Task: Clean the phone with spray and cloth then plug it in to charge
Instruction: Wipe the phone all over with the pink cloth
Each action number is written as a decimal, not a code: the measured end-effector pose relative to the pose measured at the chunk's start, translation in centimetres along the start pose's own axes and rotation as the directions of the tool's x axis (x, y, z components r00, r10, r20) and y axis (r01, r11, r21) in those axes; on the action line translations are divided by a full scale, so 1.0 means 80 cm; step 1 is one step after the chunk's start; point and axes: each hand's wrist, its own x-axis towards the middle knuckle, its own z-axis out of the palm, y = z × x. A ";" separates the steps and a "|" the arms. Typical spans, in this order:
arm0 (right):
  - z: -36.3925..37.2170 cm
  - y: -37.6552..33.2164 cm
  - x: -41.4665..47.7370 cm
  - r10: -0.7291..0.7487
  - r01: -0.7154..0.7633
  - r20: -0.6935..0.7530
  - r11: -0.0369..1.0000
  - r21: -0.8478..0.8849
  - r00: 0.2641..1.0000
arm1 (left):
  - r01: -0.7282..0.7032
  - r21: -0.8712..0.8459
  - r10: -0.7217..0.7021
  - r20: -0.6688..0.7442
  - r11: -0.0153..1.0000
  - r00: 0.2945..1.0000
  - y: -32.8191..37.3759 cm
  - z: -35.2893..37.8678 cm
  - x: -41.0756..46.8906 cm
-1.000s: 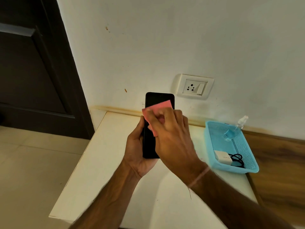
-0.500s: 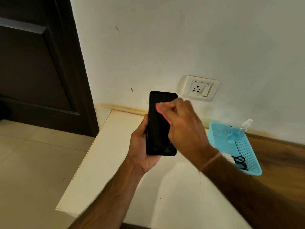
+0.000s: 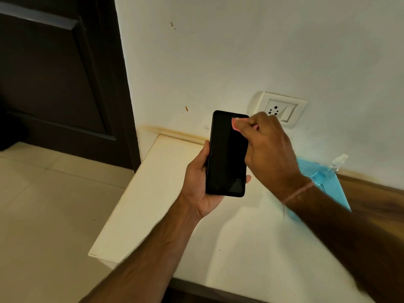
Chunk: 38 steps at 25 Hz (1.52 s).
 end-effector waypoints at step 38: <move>-0.007 -0.018 -0.072 -0.214 0.168 0.208 0.961 0.218 0.954 | -0.005 -0.032 0.004 -0.037 0.999 0.999 0.023 -0.007 -0.001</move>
